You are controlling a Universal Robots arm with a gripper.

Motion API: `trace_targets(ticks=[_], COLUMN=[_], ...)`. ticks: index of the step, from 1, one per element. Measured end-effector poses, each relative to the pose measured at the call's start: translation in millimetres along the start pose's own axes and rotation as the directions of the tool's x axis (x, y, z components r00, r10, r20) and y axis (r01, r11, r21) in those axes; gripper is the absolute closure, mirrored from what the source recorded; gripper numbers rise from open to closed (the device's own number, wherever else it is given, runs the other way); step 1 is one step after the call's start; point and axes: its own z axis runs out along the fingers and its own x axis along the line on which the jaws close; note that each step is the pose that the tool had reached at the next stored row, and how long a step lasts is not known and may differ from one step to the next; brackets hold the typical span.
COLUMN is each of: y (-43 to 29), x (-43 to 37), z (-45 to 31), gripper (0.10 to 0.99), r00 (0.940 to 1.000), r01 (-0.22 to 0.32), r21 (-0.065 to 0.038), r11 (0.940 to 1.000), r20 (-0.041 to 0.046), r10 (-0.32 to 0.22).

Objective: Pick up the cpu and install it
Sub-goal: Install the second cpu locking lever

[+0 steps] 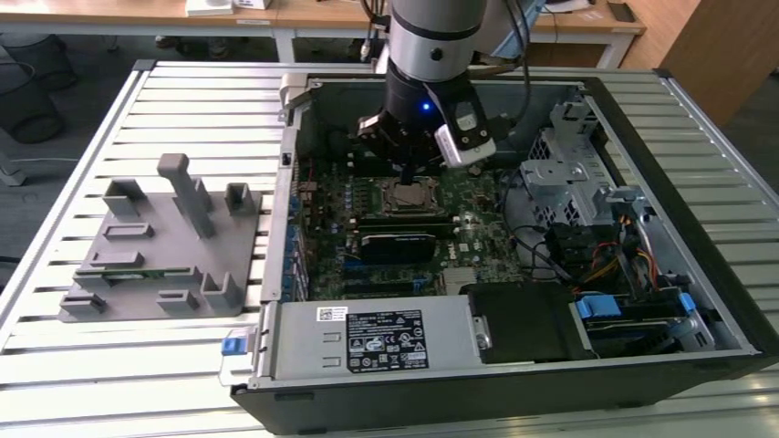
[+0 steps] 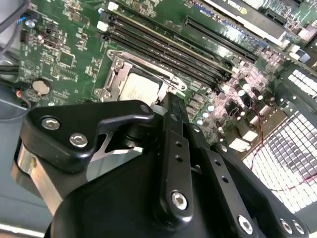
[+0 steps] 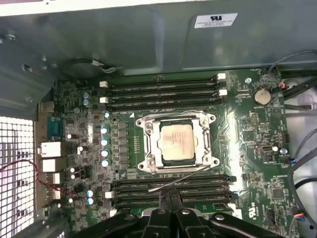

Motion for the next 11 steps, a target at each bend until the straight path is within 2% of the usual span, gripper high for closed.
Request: trace_targets(ticks=[2, 4, 7, 8, 11], y=[-0.1, -0.3, -0.3, -0.4, -1.4], x=[-1.8, -3.4, -4.6, -4.6, -4.8], z=[2.7, 4.5, 6.2, 7.3, 11.8], gripper=[0.980, 0.980, 0.980, 0.980, 0.980], r00=[1.0000, 0.9999, 0.9999, 0.9999, 0.9999], r01=[-0.001, -0.001, 0.000, 0.000, 0.000], r21=[0.000, -0.007, -0.035, -0.041, -0.042], r11=[1.0000, 1.0000, 0.9994, 0.9992, 0.9991], r20=[-0.0071, -0.0101, -0.0126, -0.0130, -0.0131], r10=[0.001, 0.001, 0.000, 0.000, 0.000])
